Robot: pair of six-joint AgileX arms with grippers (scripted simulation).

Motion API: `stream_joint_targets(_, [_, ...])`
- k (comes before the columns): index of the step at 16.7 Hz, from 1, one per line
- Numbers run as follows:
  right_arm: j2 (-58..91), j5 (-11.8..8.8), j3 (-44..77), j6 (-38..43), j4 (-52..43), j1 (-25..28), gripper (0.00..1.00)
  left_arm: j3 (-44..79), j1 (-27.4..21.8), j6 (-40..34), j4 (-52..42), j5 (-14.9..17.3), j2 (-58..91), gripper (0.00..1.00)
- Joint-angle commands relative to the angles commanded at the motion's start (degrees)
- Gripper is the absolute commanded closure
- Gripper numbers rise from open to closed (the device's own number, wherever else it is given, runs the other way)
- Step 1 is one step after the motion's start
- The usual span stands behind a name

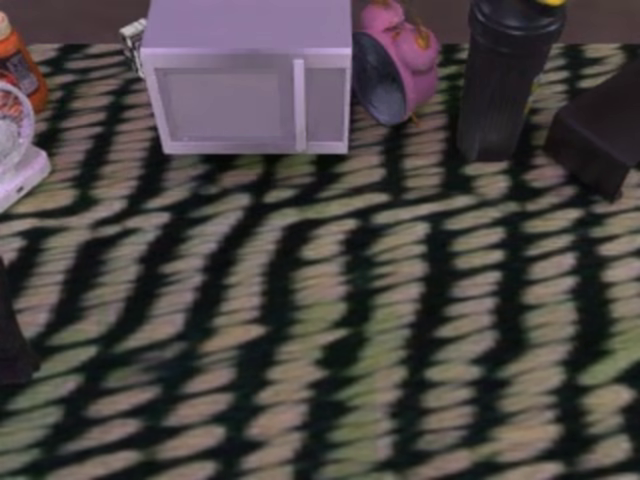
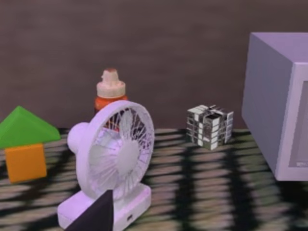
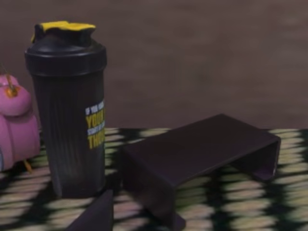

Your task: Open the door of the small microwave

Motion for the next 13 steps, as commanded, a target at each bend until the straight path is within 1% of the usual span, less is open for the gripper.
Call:
stream_joint_targets(3, [0.0,0.0,0.0,0.0,0.0,0.0,0.0,0.56,-0.26,-0.21,-0.18,-0.12,0.57,0.0])
stream_joint_targets(6, [0.0,0.0,0.0,0.0,0.0,0.0,0.0,5.84,-2.46,-2.06,-1.97,-1.36,5.93,0.0])
stream_joint_targets(9, [0.0,0.0,0.0,0.0,0.0,0.0,0.0,15.75,-6.23,-5.3,-5.38,-3.73,16.69,0.0])
stream_joint_targets(13, [0.0,0.0,0.0,0.0,0.0,0.0,0.0,33.0,-12.74,-10.77,-11.71,-7.91,37.88,0.0])
